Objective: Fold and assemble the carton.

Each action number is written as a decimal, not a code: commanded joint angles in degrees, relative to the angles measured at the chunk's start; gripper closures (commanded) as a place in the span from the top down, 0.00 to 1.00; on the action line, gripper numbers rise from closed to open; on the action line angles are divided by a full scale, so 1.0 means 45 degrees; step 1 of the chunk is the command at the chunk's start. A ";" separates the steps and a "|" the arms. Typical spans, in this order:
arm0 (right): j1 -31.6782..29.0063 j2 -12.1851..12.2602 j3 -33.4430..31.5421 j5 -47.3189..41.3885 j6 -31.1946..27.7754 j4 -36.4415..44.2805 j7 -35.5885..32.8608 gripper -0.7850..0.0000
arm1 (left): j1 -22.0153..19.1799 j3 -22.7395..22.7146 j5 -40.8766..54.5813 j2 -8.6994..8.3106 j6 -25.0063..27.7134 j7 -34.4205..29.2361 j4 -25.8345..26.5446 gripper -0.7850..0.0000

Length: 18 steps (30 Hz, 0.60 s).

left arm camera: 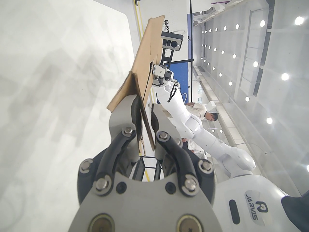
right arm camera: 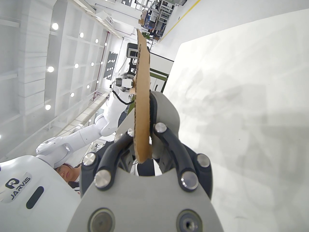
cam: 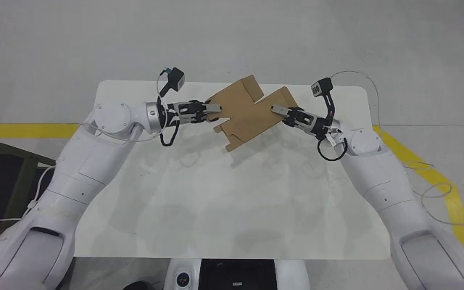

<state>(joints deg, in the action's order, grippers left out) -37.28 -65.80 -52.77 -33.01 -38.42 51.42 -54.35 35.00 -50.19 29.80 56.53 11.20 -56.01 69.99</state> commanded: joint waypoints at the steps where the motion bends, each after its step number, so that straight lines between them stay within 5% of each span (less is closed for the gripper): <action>1: -0.0005 -0.0012 -0.0042 0.0066 0.0011 0.0003 0.0001 0.00 | 0.0039 -0.0043 0.0006 0.0018 -0.0036 -0.0050 0.0009 0.00; 5: -0.0042 -0.0041 -0.0126 0.0138 0.0054 0.0021 -0.0053 0.00 | 0.0090 -0.0152 -0.0038 0.0055 -0.0069 -0.0093 0.0035 0.00; 6: -0.0058 -0.0049 -0.0147 0.0140 0.0073 0.0021 -0.0066 0.13 | 0.0100 -0.0180 -0.0049 0.0065 -0.0066 -0.0094 0.0046 0.00; 7: -0.0073 -0.0055 -0.0174 0.0149 0.0107 0.0008 -0.0053 0.62 | 0.0103 -0.0212 -0.0047 0.0076 -0.0072 -0.0094 0.0058 0.00; 8: -0.0087 -0.0057 -0.0213 0.0174 0.0117 -0.0013 -0.0009 1.00 | 0.0100 -0.0244 -0.0039 0.0087 -0.0075 -0.0113 0.0071 0.00; 18: -0.0061 0.0198 -0.1021 0.1165 -0.0597 -0.0270 -0.0409 1.00 | -0.0450 -0.0806 -0.0026 0.0163 0.0457 -0.0670 -0.0186 0.00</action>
<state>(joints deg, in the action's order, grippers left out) -37.64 -65.09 -56.90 -28.23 -40.44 50.25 -55.70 33.27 -53.68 29.72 57.22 12.89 -58.46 69.37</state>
